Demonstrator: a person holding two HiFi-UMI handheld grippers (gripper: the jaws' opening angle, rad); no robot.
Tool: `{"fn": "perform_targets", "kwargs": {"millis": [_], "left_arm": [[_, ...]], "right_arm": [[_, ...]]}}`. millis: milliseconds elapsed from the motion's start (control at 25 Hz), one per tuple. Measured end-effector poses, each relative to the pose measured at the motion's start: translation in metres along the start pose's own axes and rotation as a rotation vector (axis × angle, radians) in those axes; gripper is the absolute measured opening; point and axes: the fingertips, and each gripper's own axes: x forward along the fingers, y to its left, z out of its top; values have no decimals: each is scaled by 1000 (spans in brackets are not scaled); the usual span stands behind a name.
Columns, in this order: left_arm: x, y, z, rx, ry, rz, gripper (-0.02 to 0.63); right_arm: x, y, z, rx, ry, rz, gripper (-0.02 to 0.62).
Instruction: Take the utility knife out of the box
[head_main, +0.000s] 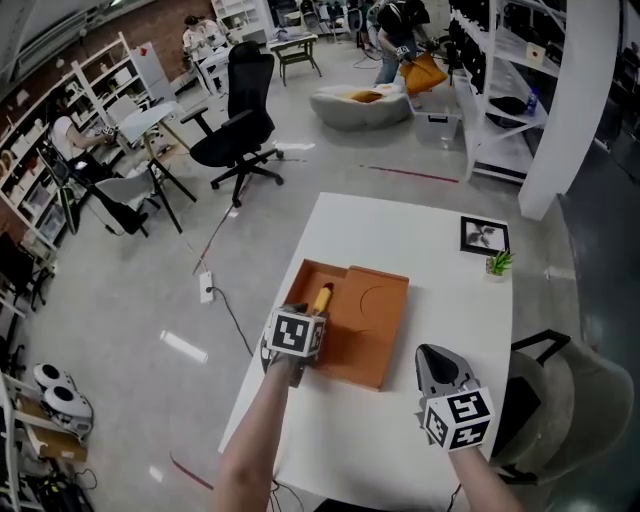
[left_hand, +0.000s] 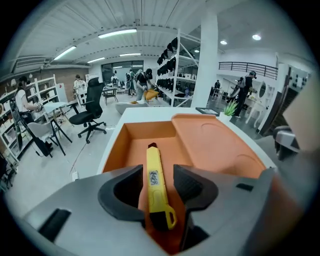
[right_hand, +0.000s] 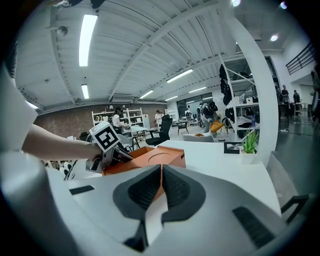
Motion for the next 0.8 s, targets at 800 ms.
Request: {"fn": "perform_targets", "kwargs": {"millis": [800], "left_arm": [[24, -3, -27, 1, 234, -81, 167]], "right_arm": [[2, -7, -8, 17, 13, -14, 2]]}}
